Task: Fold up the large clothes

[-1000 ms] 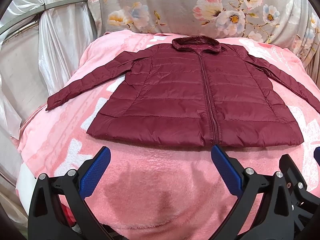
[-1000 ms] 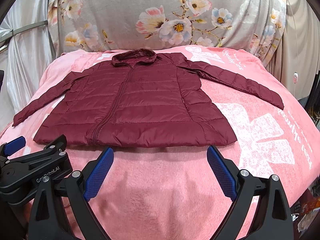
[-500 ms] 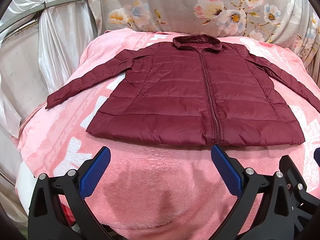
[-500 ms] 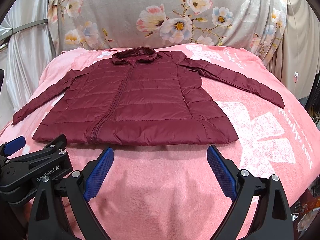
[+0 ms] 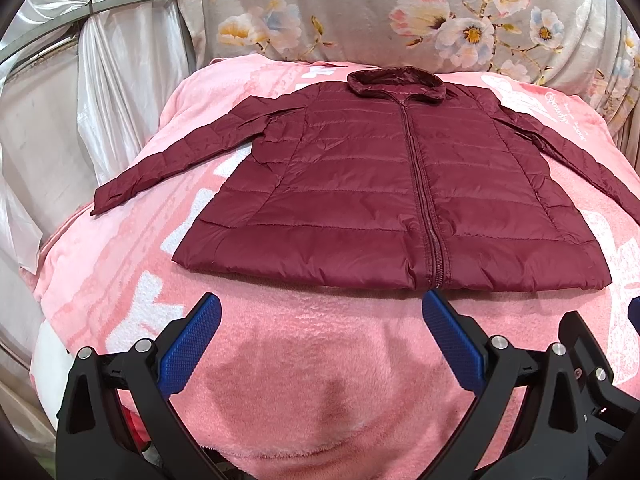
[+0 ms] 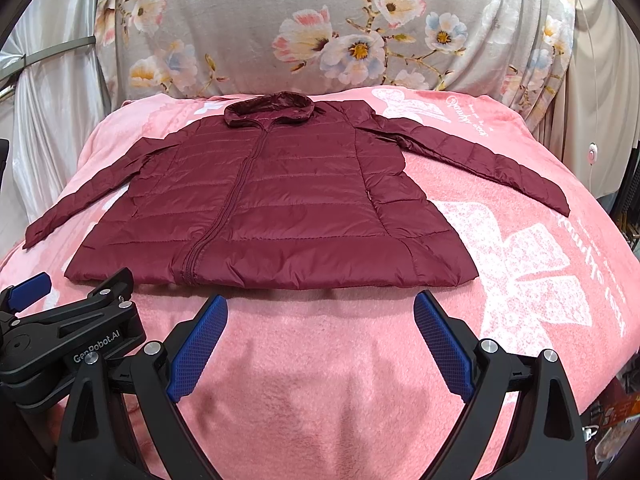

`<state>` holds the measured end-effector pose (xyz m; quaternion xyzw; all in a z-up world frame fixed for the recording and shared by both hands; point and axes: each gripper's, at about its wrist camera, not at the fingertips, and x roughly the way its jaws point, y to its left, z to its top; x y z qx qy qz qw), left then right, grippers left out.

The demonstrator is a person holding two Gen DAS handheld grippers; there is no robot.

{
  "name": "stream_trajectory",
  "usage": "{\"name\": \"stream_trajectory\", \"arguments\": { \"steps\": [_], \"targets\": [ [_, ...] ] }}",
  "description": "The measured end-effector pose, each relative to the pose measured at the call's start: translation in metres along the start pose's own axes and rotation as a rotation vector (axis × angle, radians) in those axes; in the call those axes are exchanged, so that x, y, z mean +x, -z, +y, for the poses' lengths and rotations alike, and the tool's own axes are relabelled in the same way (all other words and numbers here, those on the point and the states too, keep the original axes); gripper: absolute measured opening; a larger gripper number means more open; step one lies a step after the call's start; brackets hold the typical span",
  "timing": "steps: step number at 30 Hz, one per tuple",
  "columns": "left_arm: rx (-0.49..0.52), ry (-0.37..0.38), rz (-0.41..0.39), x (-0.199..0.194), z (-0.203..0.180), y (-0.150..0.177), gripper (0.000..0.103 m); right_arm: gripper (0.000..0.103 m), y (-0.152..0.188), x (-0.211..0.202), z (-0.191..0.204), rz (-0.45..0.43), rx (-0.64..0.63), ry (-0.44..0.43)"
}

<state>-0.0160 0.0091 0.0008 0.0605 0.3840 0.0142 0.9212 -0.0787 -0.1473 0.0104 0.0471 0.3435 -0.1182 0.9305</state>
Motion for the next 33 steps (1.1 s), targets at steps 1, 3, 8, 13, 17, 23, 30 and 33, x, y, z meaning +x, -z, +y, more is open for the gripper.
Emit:
{"name": "stream_trajectory", "arguments": {
  "steps": [1,3,8,13,17,23,30,33],
  "targets": [
    [0.000,0.000,0.000,0.000,0.000,0.000,0.098,0.092,0.001,0.000,0.000,0.001,0.000,-0.001],
    [0.000,0.001,0.001,0.000,0.001,0.000,0.098,0.092,0.001,0.000,0.000,0.001,0.000,0.000],
    [-0.001,0.000,0.002,0.002,0.002,0.004,0.098,0.092,0.001,0.001,0.000,0.003,0.001,-0.001],
    [-0.002,0.001,0.005,0.005,0.004,0.006,0.098,0.092,0.003,0.002,0.001,0.005,0.001,-0.001],
    [-0.003,-0.001,0.010,0.007,0.003,0.006,0.098,0.092,0.005,0.003,0.001,0.007,0.000,-0.002],
    [-0.003,-0.001,0.011,0.007,0.003,0.006,0.098,0.092,0.007,0.003,0.002,0.007,0.000,0.000],
    [-0.001,-0.002,0.013,0.008,0.003,0.006,0.098,0.092,0.006,0.005,0.002,0.014,0.003,-0.007],
    [0.002,0.002,0.023,0.013,0.001,0.005,0.098,0.092,0.011,0.011,0.001,0.026,0.002,-0.019]
  ]
}}
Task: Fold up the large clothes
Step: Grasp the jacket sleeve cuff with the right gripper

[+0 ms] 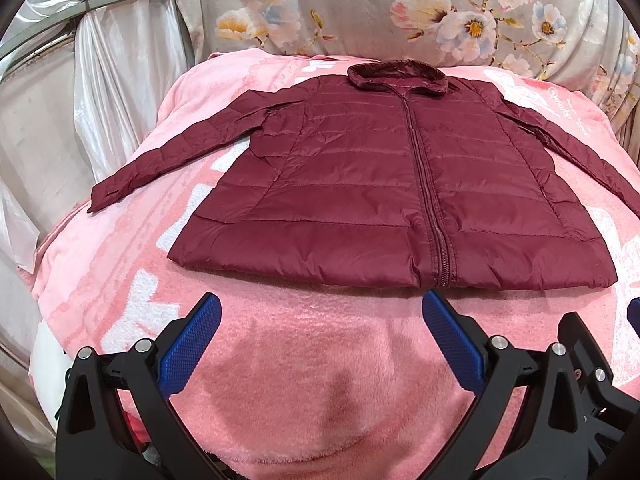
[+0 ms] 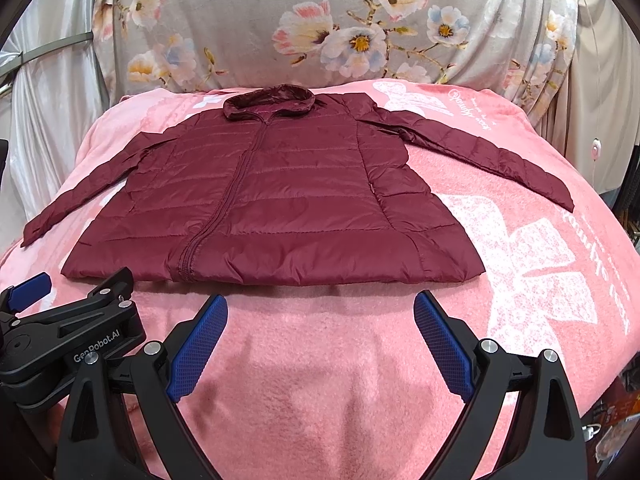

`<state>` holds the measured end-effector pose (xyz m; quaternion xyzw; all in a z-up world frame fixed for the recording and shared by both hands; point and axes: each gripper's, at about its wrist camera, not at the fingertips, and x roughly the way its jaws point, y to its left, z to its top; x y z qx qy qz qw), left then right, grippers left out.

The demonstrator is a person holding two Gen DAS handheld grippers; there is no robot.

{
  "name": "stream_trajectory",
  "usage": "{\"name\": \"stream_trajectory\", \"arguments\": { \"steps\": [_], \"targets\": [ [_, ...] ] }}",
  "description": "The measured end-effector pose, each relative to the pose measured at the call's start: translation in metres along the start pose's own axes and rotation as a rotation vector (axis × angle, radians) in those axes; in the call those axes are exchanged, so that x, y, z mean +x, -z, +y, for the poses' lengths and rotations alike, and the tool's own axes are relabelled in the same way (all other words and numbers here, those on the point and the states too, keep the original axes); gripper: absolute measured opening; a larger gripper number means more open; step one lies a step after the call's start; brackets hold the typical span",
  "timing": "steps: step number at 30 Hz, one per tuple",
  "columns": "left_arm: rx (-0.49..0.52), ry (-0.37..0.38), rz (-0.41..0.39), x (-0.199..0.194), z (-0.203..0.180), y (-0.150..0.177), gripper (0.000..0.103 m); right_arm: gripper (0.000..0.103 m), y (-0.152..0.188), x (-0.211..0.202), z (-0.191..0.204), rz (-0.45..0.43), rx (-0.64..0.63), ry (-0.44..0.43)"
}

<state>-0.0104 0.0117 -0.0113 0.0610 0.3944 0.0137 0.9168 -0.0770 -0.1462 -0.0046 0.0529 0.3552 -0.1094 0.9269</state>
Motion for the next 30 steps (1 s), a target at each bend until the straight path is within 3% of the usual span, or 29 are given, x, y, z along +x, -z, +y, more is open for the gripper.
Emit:
{"name": "stream_trajectory", "arguments": {
  "steps": [4,7,10,14,21,24,30],
  "targets": [
    [0.008,0.003,0.015,0.010,-0.003,-0.003,0.098,0.092,-0.006,0.009,-0.011,0.024,0.015,-0.052],
    [0.013,0.001,0.016,0.018,-0.003,-0.013,0.098,0.092,-0.020,0.019,-0.037,0.029,0.063,-0.045],
    [-0.005,-0.002,0.009,0.027,0.004,-0.026,0.098,0.092,-0.042,0.036,-0.086,0.034,0.170,-0.024],
    [-0.046,0.011,0.003,0.042,0.017,-0.049,0.098,0.092,-0.067,0.066,-0.182,0.029,0.369,0.043],
    [-0.111,-0.040,-0.019,0.073,0.038,-0.081,0.098,0.092,-0.084,0.120,-0.332,0.042,0.700,0.141],
    [-0.119,-0.074,-0.042,0.085,0.041,-0.091,0.098,0.092,-0.083,0.137,-0.369,0.027,0.809,0.127],
    [-0.121,-0.073,-0.024,0.111,0.039,-0.107,0.098,0.091,-0.085,0.161,-0.405,-0.010,0.896,0.161]
  ]
}}
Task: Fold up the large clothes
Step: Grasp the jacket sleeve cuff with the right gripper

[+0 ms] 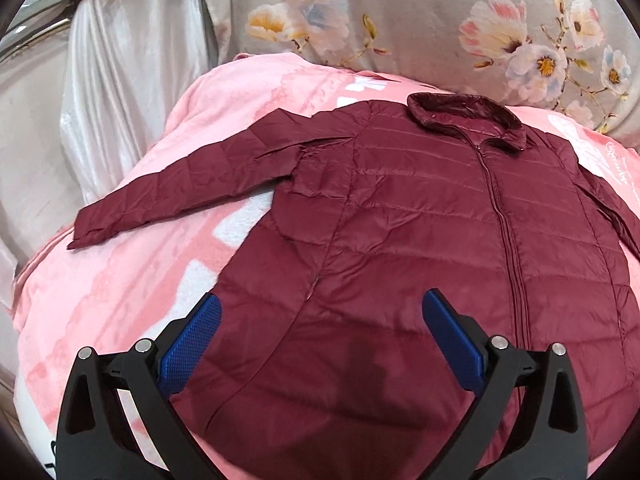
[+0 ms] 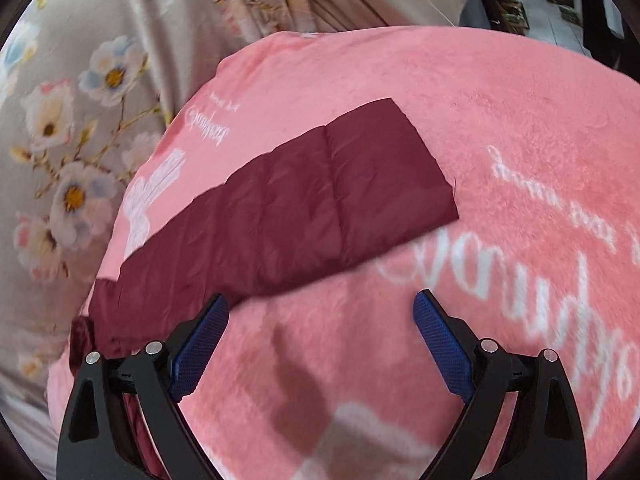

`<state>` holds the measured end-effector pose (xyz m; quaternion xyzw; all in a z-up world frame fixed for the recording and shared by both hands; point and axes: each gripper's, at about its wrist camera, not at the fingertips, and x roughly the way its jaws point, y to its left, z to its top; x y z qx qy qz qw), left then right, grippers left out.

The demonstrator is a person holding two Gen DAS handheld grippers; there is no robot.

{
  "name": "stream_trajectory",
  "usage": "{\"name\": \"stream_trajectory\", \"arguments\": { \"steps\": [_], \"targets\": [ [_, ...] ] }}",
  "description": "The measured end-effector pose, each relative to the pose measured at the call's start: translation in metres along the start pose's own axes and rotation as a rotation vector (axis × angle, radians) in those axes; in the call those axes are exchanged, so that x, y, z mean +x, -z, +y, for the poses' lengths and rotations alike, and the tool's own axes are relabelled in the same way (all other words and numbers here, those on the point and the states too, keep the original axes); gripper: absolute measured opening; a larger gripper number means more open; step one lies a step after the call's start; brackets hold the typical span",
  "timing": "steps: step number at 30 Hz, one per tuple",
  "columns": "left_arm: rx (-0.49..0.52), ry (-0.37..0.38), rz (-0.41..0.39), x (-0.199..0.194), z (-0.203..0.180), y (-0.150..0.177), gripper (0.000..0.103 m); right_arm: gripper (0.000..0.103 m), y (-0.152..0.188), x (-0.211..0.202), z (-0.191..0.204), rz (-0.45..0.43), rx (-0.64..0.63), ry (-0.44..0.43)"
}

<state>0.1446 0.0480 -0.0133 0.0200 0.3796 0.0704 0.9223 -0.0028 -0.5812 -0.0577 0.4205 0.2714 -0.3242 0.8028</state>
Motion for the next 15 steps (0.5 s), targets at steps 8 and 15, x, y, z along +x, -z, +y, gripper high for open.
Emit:
{"name": "stream_trajectory", "arguments": {
  "steps": [8,15],
  "targets": [
    [-0.018,0.022,0.046,0.025,-0.003,-0.013,0.098,0.007,-0.032,0.012,0.051,-0.081,-0.041,-0.011],
    [-0.060,-0.007,0.047,0.035,0.016,-0.025,0.098,0.006,0.030,-0.037,0.252,-0.205,-0.585,-0.233]
  ]
}}
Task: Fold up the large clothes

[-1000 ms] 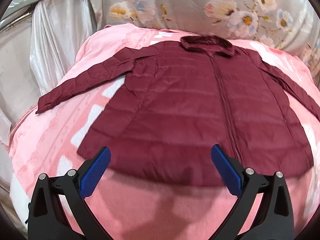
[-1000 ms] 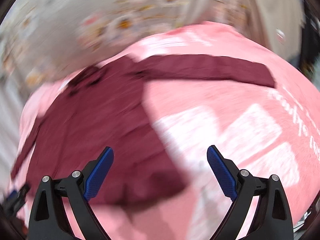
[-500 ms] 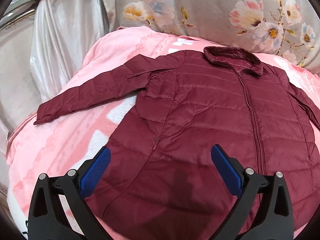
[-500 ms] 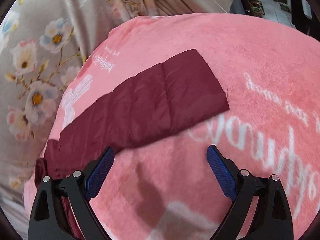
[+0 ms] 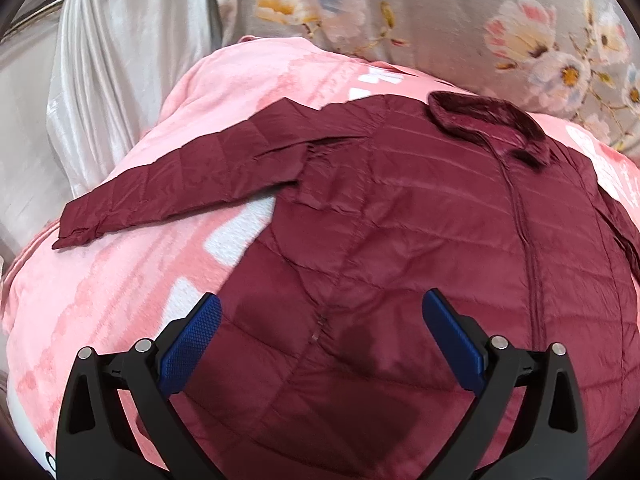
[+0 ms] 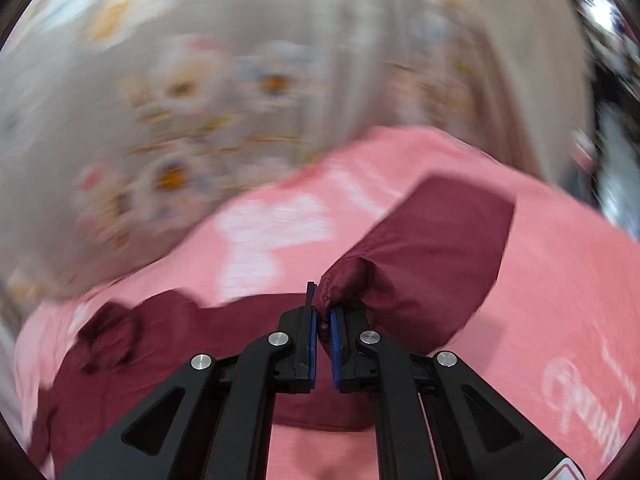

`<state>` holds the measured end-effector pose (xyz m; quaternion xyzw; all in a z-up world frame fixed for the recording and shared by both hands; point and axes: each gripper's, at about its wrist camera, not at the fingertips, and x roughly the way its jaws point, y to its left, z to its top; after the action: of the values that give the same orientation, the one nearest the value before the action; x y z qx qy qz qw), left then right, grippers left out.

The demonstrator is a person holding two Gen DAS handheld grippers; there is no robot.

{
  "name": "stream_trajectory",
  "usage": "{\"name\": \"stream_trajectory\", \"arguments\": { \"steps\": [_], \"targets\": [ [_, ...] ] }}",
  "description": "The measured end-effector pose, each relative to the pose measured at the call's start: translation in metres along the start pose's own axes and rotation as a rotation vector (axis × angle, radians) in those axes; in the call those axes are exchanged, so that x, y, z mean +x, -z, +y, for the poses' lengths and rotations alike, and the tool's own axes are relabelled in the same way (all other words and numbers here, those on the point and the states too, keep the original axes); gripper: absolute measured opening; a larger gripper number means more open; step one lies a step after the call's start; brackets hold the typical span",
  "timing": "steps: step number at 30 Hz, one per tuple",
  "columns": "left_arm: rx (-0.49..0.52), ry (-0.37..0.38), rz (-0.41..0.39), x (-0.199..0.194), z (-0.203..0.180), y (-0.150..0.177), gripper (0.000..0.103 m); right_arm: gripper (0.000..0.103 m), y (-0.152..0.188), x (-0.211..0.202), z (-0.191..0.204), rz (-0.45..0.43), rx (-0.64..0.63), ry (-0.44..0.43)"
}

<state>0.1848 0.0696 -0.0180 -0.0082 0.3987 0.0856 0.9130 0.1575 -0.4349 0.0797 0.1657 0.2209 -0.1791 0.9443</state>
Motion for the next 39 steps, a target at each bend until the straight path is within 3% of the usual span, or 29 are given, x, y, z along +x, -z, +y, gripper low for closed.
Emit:
{"name": "stream_trajectory", "arguments": {
  "steps": [4,7,10,13,14,15,20,24,27,31,33,34,35,36,37,38,39],
  "targets": [
    [-0.034,-0.009,0.013,0.008,0.016,-0.005,0.098,0.006,0.025,0.009,0.143,0.061,-0.270,-0.247],
    [-0.041,-0.015,0.020,0.013,0.027,-0.006,0.098,0.006,0.067,0.022,0.222,0.152,-0.394,-0.389],
    [-0.043,-0.015,0.029,0.018,0.036,-0.006,0.098,0.008,0.111,0.032,0.272,0.233,-0.483,-0.473],
    [-0.061,0.026,0.053,0.025,0.047,-0.008,0.098,0.031,0.154,0.041,0.304,0.330,-0.553,-0.545],
    [-0.068,0.043,0.060,0.026,0.050,-0.008,0.098,0.044,0.161,0.040,0.308,0.348,-0.553,-0.564],
    [-0.077,0.065,0.067,0.028,0.052,-0.010,0.098,0.051,0.164,0.036,0.307,0.354,-0.538,-0.590],
    [-0.137,0.244,0.113,0.033,0.054,-0.023,0.098,0.062,0.145,0.018,0.263,0.337,-0.389,-0.619],
    [-0.174,0.431,0.199,0.049,0.031,-0.038,0.098,0.065,0.122,0.028,0.186,0.336,-0.196,-0.508],
    [-0.212,0.526,0.268,0.069,0.004,-0.044,0.098,0.066,0.108,0.051,0.119,0.359,-0.015,-0.401],
    [-0.229,0.556,0.330,0.093,-0.029,-0.048,0.098,0.066,0.099,0.083,0.046,0.394,0.231,-0.342],
    [-0.241,0.530,0.314,0.099,-0.041,-0.052,0.096,0.066,0.100,0.100,0.029,0.411,0.291,-0.333],
    [-0.242,0.514,0.301,0.100,-0.044,-0.054,0.085,0.066,0.101,0.110,0.024,0.423,0.319,-0.337],
    [-0.237,0.512,0.287,0.100,-0.048,-0.058,0.063,0.066,0.103,0.115,0.024,0.432,0.336,-0.344],
    [-0.216,0.499,0.279,0.100,-0.052,-0.063,0.050,0.066,0.103,0.124,0.025,0.441,0.357,-0.352],
    [-0.192,0.485,0.266,0.099,-0.056,-0.068,0.024,0.065,0.102,0.131,0.029,0.442,0.368,-0.361],
    [-0.177,0.476,0.255,0.100,-0.056,-0.073,0.006,0.059,0.100,0.136,0.032,0.441,0.370,-0.367],
    [-0.159,0.457,0.235,0.098,-0.057,-0.081,0.006,0.047,0.096,0.143,0.038,0.440,0.365,-0.366]
  ]
}}
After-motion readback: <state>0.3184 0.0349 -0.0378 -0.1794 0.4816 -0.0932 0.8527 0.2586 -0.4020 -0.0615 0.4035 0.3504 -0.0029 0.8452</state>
